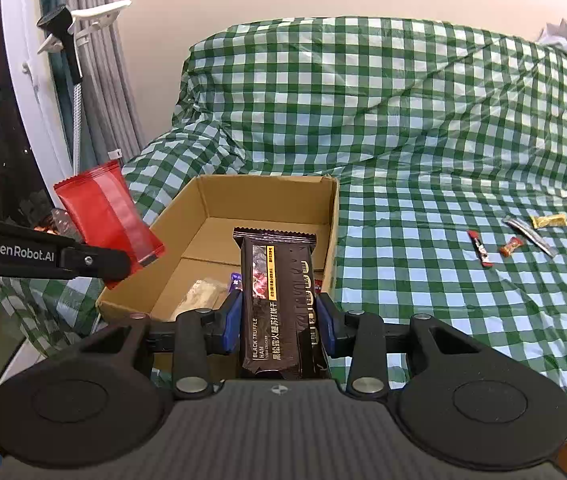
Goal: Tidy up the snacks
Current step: 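Carry the red packet and dark chocolate bar over the box with both tools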
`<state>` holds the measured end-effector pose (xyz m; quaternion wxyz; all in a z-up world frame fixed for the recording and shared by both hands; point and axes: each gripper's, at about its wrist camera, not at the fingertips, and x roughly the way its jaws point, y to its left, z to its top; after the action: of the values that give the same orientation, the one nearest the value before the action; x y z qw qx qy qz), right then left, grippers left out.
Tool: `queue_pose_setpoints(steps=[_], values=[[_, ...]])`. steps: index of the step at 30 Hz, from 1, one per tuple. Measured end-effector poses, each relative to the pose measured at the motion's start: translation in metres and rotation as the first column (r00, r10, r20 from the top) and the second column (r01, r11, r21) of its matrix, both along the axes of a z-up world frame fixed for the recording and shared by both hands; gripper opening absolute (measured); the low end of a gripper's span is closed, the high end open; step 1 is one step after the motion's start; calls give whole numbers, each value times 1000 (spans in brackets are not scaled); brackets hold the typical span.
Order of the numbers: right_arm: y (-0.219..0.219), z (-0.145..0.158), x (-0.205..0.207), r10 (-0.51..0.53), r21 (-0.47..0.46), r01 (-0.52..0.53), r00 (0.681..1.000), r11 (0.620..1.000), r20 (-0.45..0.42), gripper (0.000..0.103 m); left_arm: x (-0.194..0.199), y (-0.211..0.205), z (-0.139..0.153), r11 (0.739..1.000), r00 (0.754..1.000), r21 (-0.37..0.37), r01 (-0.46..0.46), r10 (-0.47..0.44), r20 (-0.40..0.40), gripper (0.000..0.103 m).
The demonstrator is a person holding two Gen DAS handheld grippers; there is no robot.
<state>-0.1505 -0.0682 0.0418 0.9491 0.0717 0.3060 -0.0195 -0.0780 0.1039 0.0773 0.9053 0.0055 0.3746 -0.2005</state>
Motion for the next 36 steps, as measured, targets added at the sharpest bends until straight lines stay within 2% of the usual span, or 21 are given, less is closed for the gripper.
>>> queue_pose_setpoints(steps=[12, 36], values=[[29, 11, -5, 28, -74, -27, 1000, 997, 4, 41, -4, 27, 1, 999, 1000, -38, -22, 23, 16, 4], [28, 2, 19, 20, -71, -22, 1000, 997, -21, 41, 32, 24, -4, 997, 999, -51, -52, 52, 7, 4]])
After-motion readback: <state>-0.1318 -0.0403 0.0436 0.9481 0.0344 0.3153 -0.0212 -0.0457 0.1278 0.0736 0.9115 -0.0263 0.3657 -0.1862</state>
